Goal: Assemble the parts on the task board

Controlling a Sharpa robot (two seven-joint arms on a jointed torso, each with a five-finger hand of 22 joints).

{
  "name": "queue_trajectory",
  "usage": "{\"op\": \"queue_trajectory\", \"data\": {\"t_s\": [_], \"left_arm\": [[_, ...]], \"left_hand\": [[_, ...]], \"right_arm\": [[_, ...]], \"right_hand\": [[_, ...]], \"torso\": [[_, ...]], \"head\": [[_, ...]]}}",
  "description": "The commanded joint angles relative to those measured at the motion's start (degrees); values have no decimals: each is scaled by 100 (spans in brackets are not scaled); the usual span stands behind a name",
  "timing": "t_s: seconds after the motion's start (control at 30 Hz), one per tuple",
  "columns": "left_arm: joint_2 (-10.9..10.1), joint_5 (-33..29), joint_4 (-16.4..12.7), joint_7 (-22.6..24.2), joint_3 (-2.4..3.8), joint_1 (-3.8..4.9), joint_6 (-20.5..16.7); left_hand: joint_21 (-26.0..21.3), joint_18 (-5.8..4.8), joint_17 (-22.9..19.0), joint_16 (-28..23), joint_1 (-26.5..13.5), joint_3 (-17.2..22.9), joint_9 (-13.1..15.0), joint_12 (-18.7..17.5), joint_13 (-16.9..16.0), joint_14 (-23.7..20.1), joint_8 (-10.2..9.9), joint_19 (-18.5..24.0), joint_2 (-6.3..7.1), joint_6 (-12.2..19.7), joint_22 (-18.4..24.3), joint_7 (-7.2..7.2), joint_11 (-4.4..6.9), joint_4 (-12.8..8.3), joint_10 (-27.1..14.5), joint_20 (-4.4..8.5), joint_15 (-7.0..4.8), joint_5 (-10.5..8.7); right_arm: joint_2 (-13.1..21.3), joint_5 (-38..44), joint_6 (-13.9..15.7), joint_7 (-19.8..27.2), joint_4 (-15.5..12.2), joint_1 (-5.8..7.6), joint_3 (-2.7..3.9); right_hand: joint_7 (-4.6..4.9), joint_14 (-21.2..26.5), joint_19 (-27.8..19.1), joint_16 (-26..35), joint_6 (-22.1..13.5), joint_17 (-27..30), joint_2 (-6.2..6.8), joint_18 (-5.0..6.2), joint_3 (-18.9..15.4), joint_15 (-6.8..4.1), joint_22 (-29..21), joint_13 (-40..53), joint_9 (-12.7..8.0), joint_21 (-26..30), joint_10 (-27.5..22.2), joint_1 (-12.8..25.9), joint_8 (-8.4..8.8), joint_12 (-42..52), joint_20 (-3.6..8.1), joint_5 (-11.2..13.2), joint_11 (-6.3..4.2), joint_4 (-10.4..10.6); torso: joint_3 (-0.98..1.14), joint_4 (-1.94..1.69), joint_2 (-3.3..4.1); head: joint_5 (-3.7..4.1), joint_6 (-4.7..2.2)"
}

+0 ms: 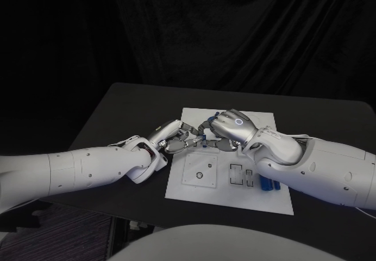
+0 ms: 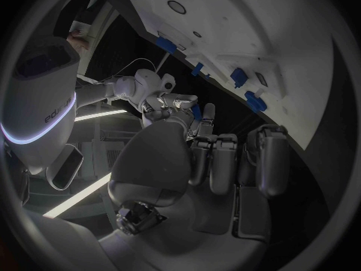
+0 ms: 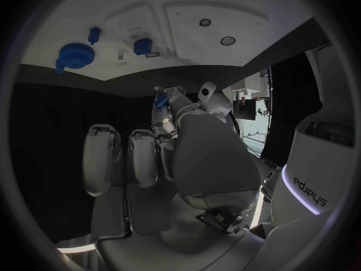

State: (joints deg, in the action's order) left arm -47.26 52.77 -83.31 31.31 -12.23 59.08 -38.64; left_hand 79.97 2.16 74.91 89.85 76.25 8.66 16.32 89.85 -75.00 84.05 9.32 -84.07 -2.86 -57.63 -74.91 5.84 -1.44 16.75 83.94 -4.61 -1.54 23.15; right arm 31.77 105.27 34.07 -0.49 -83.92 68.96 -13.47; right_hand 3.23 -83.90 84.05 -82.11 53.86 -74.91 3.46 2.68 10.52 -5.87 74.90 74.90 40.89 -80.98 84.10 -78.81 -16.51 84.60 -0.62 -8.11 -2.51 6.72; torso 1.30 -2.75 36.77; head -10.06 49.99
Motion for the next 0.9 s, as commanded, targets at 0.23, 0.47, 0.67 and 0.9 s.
{"op": "queue_trajectory", "data": {"t_s": [0.23, 0.47, 0.67, 0.9], "left_arm": [[29, -163, 0, 17, 7, -8, 283], [40, -170, 16, 34, 7, -10, 347], [52, -171, 39, 104, 7, -12, 367], [68, -295, 60, 199, 7, -14, 421]], "left_hand": [[-25, 22, 1509, 15, 107, 10, 74, 15, -1500, 595, 112, -72, 123, -170, -1197, -73, 52, -21, 606, 12, -38, 128], [10, 16, 1509, 15, 497, 63, 494, 15, -1500, 595, 528, -92, 352, -427, -1208, -239, 191, -133, 606, 117, -157, 479], [21, 11, 1509, 15, 715, 236, 1915, 15, -1500, 595, 1586, -101, 461, 32, -1211, -359, 310, -35, 606, 238, -262, 618], [-6, 15, 1509, 15, 851, 567, 2295, 15, -1500, 595, 1761, -86, 458, 242, -1203, -335, 296, -49, 606, 230, -256, 533]], "right_arm": [[-21, 21, 21, -110, -1, -24, 2], [-21, 21, 38, -118, -2, -25, 2], [-16, 21, -30, -106, -11, -25, 2], [0, 21, -101, -79, -34, -25, 1]], "right_hand": [[-43, -373, 216, -4, 117, -394, -42, -60, 4, 40, 1235, 813, -7, -18, 54, -4, 50, 34, -32, 15, 44, 27], [-42, -371, 214, 1, 121, -388, -42, -59, 7, 41, 1233, 813, -8, -14, 54, -13, 58, 34, -33, 6, 46, 22], [-19, -371, 213, 2, 79, -387, -32, -58, -2, 47, 1232, 806, -23, -8, 49, -4, 124, 29, -38, 7, 52, 28], [88, -364, 199, 21, -174, -364, -11, -52, -58, 109, 1221, 786, -100, 28, 32, 70, 417, 11, -86, 56, 136, 84]], "torso": [[3, -1, -2], [3, 0, -4], [3, -1, 0], [1, 1, 2]], "head": [[-11, 1], [-10, 1], [-11, 1], [-7, 1]]}}
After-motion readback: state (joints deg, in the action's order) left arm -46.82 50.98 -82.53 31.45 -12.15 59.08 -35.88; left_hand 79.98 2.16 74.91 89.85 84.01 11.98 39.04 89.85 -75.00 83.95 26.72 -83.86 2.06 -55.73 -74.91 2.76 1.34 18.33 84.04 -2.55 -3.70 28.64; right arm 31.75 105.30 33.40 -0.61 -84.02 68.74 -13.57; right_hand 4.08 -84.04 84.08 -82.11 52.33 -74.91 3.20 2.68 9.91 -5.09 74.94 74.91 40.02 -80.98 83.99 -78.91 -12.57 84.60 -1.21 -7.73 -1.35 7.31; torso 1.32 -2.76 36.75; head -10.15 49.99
